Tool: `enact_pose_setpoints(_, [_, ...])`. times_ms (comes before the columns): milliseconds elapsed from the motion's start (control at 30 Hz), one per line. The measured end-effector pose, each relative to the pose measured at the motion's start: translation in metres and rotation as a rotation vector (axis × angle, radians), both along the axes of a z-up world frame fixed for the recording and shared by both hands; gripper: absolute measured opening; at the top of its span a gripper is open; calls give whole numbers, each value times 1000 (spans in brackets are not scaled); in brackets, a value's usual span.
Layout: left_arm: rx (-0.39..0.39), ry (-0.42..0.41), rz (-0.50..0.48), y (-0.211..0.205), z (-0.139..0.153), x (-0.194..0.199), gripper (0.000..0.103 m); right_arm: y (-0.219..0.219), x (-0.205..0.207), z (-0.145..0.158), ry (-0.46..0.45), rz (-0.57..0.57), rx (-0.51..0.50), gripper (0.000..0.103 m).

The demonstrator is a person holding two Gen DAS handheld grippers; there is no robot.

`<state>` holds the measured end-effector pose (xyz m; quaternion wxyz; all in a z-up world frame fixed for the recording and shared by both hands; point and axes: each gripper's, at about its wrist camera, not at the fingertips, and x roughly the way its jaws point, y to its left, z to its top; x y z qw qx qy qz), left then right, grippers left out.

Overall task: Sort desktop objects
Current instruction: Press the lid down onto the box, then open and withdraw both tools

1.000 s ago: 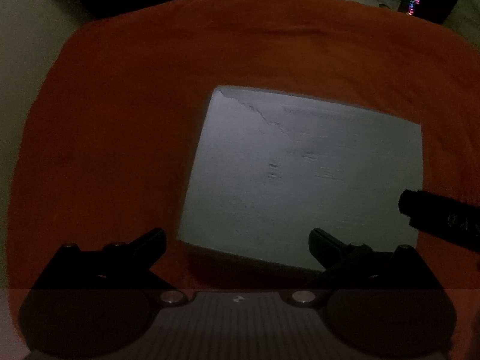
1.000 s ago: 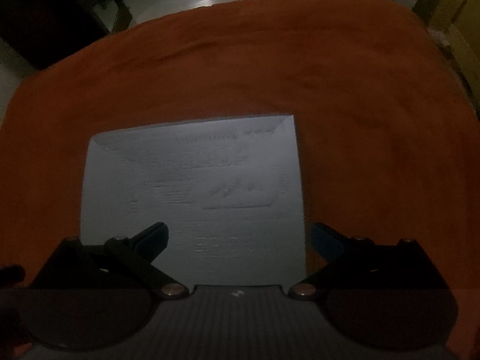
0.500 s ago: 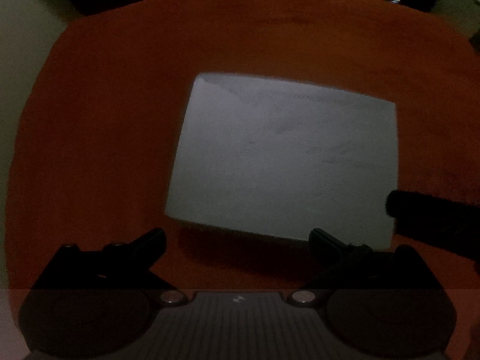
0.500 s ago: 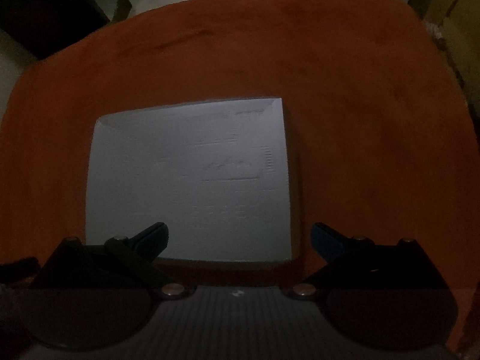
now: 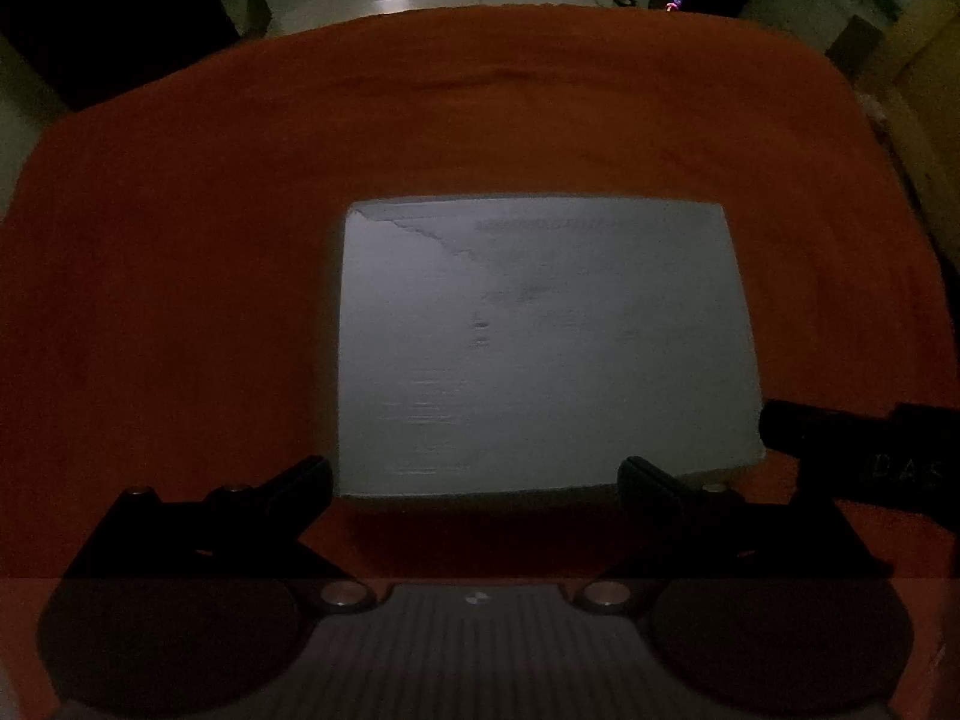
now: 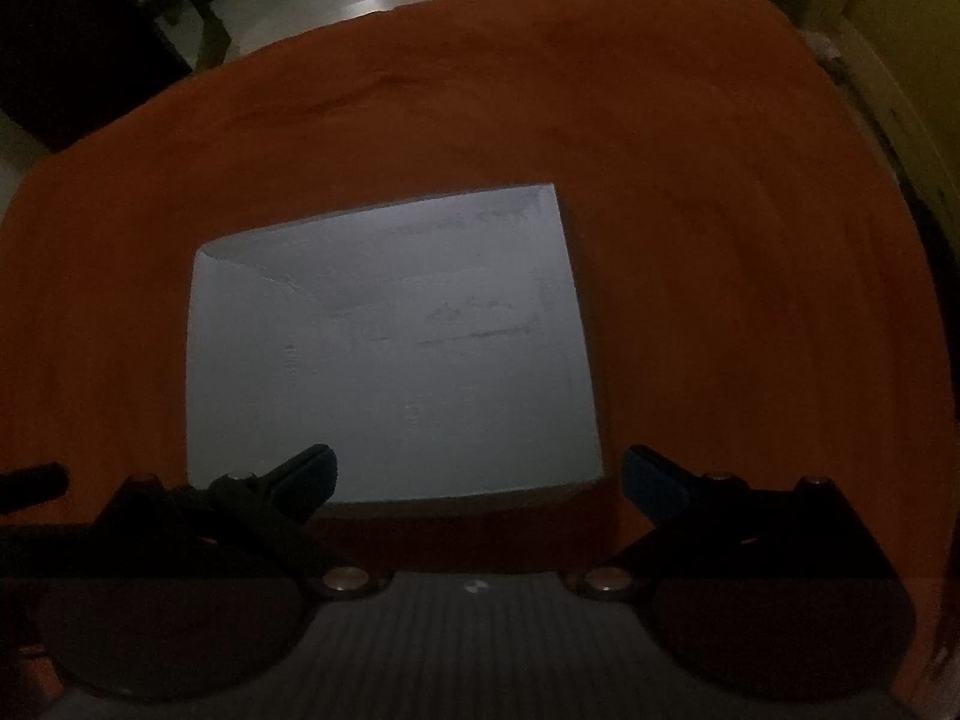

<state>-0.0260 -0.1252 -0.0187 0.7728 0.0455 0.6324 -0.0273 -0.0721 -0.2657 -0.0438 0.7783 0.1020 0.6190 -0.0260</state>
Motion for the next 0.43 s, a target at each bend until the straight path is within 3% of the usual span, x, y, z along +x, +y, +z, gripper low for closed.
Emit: enact_pose_setpoints(433, [-10, -3, 5, 30, 4, -20, 103, -3, 4, 2, -17, 37, -32, 103])
